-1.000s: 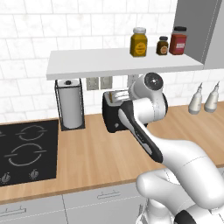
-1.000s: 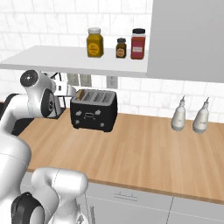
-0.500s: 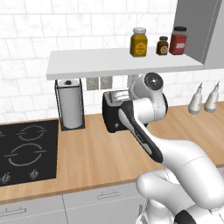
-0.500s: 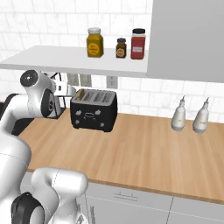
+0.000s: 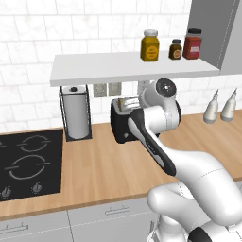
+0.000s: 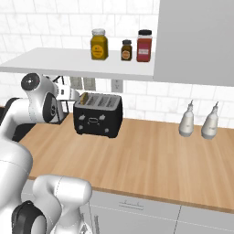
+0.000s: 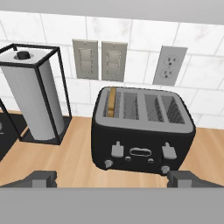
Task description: Start the toaster. Once the lever pops up, take the bread to the plate on the dining counter.
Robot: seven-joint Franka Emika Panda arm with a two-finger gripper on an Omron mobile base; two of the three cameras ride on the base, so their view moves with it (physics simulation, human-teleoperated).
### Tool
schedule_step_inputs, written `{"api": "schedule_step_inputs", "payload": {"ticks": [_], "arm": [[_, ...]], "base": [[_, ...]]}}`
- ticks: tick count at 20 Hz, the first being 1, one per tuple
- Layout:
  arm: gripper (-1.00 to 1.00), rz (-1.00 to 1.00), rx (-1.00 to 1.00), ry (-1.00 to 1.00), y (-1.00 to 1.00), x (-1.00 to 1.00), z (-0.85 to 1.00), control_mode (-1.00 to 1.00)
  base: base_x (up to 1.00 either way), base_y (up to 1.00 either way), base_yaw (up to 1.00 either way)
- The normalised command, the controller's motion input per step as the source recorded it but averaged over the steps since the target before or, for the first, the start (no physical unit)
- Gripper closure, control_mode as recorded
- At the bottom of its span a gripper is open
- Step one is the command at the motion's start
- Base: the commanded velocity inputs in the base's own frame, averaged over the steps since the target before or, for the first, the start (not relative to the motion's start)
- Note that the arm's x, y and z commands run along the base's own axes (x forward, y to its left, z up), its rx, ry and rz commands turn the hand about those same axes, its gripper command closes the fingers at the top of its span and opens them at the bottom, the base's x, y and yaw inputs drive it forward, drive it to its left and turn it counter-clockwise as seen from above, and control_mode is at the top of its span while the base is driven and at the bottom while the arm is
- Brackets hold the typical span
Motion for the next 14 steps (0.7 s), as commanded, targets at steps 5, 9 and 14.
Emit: {"api": "schedule_step_inputs", "payload": {"ticks": [5, 9, 14], "arm": [[-1.0, 0.0, 0.0, 0.0, 0.0, 0.0, 0.0, -1.0], [-1.0, 0.0, 0.0, 0.0, 0.0, 0.0, 0.0, -1.0], [-1.0, 0.0, 0.0, 0.0, 0.0, 0.0, 0.0, -1.0]], "base": [[0.0, 0.0, 0.0], [0.0, 0.0, 0.0], [0.0, 0.0, 0.0]]}}
